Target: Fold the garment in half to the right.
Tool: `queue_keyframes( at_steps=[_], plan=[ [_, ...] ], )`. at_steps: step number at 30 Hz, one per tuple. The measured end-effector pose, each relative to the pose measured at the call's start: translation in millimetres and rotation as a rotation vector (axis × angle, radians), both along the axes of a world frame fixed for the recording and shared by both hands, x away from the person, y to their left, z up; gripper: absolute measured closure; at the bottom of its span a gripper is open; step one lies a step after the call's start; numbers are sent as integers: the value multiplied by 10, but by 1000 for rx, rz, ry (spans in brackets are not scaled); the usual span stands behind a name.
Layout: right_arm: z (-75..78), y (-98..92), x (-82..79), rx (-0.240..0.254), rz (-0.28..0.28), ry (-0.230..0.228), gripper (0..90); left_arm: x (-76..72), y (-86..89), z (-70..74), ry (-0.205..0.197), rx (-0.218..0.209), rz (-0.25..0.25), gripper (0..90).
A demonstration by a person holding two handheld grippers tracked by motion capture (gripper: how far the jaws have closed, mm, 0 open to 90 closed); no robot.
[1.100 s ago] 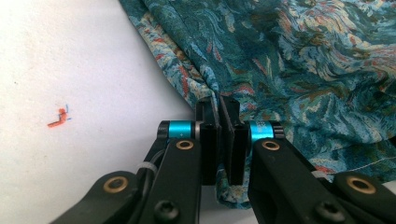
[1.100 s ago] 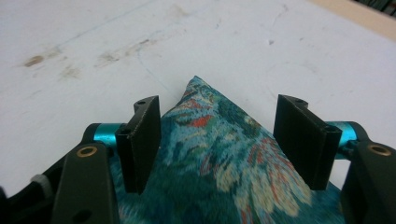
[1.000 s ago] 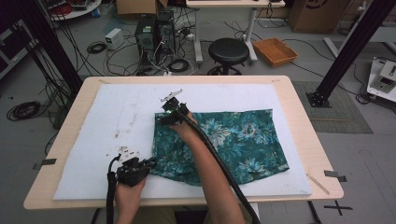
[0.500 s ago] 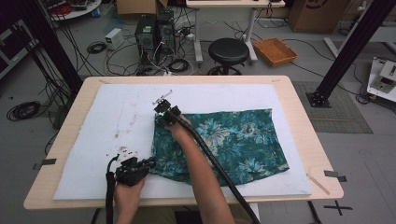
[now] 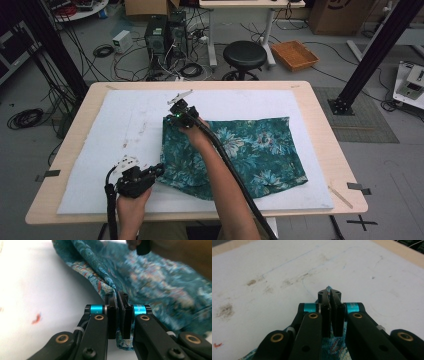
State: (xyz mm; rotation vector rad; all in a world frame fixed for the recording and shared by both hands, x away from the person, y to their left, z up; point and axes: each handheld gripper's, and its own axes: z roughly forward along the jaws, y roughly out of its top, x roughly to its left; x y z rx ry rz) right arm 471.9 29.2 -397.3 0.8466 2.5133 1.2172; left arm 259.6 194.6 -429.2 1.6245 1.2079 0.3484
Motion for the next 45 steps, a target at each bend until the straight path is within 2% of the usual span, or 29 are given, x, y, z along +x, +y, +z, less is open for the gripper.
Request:
queue_keyframes(
  at_steps=[7, 11, 14, 22, 34, 37, 45],
  plan=[
    [178, -276, -5, 65, -34, -27, 886, 87, -111, 263, -56, -5, -59, 871],
    [252, -441, -11, 85, -53, -38, 886, 160, -193, 390, -68, -34, -109, 871],
    [290, -592, -7, 120, -76, -38, 886, 210, -291, 471, -70, -52, -149, 871],
    [378, -1008, -38, 166, -132, -56, 886, 354, -635, 642, -79, -47, -247, 870],
    [454, -1653, -126, 222, -214, -75, 886, 483, -1189, 729, -79, -24, -367, 870],
    [449, -1834, -152, 236, -238, -74, 886, 520, -1330, 735, -70, -29, -392, 870],
    [388, -2269, -219, 267, -302, -70, 886, 567, -1726, 741, -69, 3, -447, 870]
  ],
)
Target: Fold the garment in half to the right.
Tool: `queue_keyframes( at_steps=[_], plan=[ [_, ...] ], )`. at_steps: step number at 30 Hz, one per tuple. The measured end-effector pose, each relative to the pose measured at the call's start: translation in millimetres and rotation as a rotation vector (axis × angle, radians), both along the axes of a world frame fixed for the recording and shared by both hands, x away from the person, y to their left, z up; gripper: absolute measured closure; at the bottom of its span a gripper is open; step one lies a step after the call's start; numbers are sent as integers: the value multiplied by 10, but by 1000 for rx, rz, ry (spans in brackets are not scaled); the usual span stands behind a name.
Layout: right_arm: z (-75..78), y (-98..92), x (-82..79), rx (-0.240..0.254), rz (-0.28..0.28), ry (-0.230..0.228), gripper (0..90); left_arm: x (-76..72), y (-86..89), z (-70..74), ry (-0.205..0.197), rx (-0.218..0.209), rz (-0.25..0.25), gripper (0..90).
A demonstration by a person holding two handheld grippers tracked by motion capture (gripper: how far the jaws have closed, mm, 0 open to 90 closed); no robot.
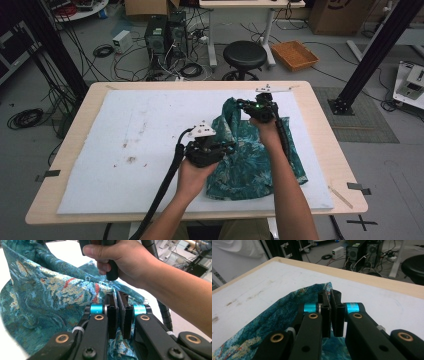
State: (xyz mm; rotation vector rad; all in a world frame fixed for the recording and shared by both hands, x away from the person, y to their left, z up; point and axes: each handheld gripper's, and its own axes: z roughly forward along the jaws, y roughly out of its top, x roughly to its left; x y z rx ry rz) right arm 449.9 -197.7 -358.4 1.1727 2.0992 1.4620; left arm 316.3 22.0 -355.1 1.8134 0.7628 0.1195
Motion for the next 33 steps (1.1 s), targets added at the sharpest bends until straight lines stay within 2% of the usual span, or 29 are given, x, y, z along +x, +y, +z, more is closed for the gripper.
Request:
queue_keyframes(
  at_steps=[7, 13, 17, 27, 33],
  plan=[
    [-94, -291, -36, 9, -35, 6, 886, 52, -301, -61, 15, 18, -36, 870],
    [-147, -516, -42, -8, -70, 12, 886, 112, -524, -115, 32, 30, -54, 870],
    [-186, -621, -37, -23, -88, 17, 886, 161, -694, -168, 46, 63, -70, 869],
    [-260, -923, -66, -20, -131, 27, 886, 240, -1163, -238, 72, 87, -115, 868],
    [-325, -1118, -83, -19, -157, 50, 885, 307, -1376, -345, 109, 131, -113, 867]
  ],
)
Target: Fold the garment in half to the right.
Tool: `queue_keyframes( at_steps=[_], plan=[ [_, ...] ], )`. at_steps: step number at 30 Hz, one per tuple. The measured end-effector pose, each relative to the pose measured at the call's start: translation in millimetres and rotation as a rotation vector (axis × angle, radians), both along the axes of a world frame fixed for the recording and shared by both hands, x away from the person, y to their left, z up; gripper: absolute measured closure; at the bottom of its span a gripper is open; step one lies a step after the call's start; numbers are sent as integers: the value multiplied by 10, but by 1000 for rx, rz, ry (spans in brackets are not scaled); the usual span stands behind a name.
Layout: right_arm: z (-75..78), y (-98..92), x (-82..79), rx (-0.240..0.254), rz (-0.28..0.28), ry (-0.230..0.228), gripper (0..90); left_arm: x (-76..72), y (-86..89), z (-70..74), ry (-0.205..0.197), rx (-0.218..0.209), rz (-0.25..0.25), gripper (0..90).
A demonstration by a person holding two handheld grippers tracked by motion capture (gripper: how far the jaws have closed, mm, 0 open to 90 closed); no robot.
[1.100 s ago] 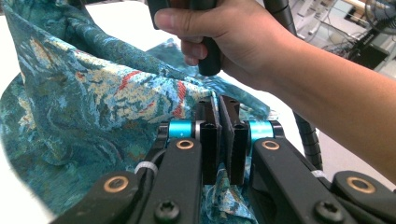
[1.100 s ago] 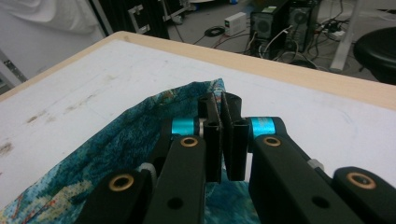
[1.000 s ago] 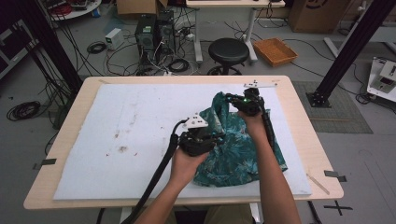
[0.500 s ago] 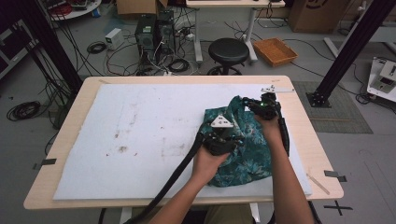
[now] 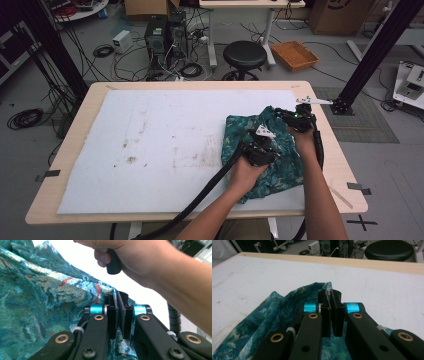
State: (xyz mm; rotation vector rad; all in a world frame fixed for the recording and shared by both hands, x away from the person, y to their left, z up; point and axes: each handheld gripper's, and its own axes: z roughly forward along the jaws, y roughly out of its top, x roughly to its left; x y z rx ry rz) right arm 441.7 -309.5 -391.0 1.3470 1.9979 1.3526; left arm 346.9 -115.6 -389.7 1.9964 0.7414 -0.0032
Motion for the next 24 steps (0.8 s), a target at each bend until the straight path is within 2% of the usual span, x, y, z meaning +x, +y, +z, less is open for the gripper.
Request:
queue_keyframes(
  at_steps=[9, 14, 18, 21, 24],
  plan=[
    [-100, -178, -36, 4, -38, 10, 886, 53, -309, -104, 25, 54, -25, 867],
    [-142, -311, -68, 2, -69, 19, 885, 57, -473, -183, 44, 69, -38, 865],
    [-182, -392, -91, 2, -86, 34, 882, 80, -515, -242, 49, 68, -21, 850],
    [-204, -421, -104, -5, -95, 38, 852, 77, -481, -218, 17, 51, 8, 712],
    [-204, -481, -128, 4, -133, 35, 709, 85, -317, -154, -37, 9, 54, 577]
  ],
)
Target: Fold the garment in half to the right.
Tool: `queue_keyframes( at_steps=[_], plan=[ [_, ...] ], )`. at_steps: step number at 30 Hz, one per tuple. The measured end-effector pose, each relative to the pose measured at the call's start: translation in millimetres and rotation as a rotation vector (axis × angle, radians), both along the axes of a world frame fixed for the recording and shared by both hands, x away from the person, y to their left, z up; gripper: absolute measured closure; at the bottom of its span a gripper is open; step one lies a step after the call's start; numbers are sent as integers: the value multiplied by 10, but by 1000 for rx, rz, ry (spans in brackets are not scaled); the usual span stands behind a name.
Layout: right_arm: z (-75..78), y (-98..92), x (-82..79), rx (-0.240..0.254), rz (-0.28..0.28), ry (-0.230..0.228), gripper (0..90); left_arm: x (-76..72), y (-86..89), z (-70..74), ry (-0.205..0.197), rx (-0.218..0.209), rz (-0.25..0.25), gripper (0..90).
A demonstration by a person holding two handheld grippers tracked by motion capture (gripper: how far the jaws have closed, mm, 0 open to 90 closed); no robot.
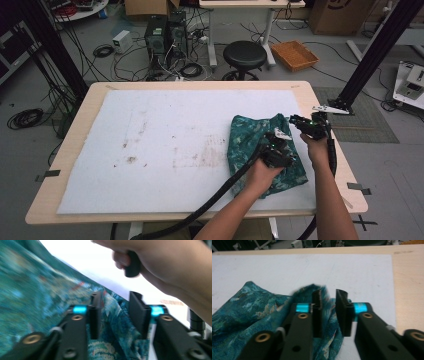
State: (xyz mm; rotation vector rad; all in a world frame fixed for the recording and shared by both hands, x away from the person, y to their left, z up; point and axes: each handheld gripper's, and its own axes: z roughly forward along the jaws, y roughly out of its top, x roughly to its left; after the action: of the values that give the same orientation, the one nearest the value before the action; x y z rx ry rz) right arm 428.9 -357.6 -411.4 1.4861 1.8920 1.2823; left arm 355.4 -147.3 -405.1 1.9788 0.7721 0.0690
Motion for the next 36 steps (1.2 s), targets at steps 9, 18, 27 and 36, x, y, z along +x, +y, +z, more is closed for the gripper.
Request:
queue_keyframes(
  at_steps=[9, 18, 27, 36],
  plan=[
    [68, -97, -226, -3, -12, -38, 632, 59, 948, 152, -127, -81, 180, 301],
    [76, 7, -802, -16, 87, -94, 598, -15, 1945, -4, -149, -90, 320, 287],
    [-157, 131, -1348, -127, 136, -21, 605, -172, 2586, -136, -167, -90, 392, 287],
    [-348, 275, -1423, -236, 166, 92, 879, -342, 3059, -262, -160, -66, 438, 287]
  ],
)
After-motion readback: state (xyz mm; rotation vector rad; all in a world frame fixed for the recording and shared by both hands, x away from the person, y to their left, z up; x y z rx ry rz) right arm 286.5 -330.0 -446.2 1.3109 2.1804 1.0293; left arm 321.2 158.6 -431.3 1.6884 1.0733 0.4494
